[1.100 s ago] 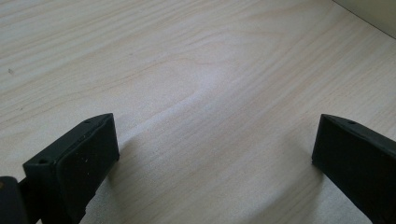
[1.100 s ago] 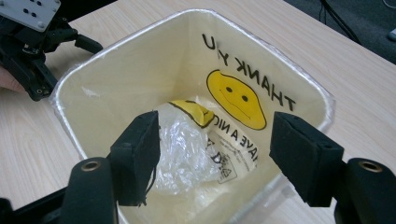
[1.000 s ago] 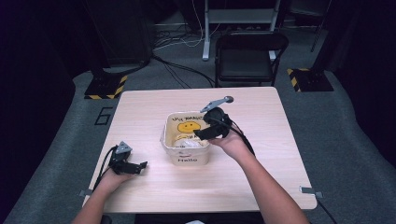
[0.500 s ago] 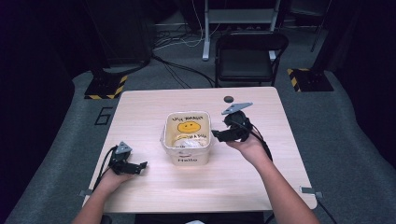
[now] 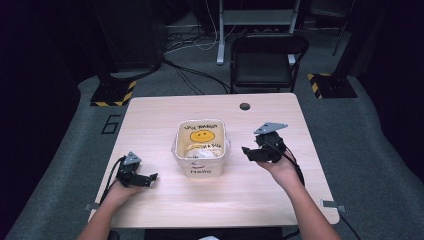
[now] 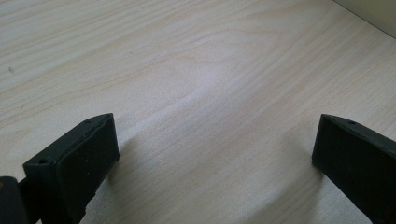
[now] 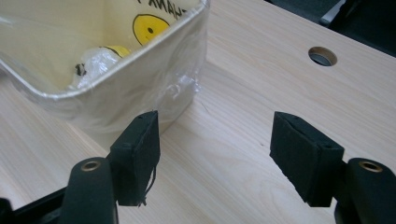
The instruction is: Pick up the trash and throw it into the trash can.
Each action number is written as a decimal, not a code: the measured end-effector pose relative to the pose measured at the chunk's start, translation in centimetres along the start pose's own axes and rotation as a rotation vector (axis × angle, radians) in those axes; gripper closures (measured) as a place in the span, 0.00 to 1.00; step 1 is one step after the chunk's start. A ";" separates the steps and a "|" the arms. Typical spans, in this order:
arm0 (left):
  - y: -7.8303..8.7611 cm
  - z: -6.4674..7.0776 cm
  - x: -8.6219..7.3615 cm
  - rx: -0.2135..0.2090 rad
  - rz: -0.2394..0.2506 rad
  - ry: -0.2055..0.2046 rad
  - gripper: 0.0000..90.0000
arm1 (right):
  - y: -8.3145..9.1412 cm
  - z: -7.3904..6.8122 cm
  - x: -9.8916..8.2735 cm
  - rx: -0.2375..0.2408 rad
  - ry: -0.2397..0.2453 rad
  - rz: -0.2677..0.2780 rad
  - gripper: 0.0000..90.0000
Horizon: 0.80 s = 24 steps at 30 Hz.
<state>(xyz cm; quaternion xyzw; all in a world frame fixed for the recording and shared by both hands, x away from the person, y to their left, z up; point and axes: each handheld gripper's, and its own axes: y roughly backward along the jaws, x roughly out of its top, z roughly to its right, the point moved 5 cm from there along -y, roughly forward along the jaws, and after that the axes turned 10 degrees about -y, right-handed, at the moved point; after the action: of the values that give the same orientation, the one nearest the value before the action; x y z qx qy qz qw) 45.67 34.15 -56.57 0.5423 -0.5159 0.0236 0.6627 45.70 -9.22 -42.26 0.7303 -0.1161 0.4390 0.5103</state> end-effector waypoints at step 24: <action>0.0 0.0 0.0 -0.002 0.000 0.001 0.00 | -1.2 3.7 -7.7 -0.060 -0.100 0.018 0.32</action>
<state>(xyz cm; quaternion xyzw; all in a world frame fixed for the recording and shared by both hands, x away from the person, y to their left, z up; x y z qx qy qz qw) 45.65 34.15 -56.57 0.5416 -0.5157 0.0231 0.6635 43.86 -14.00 -49.22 0.7347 -0.1612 0.4029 0.5215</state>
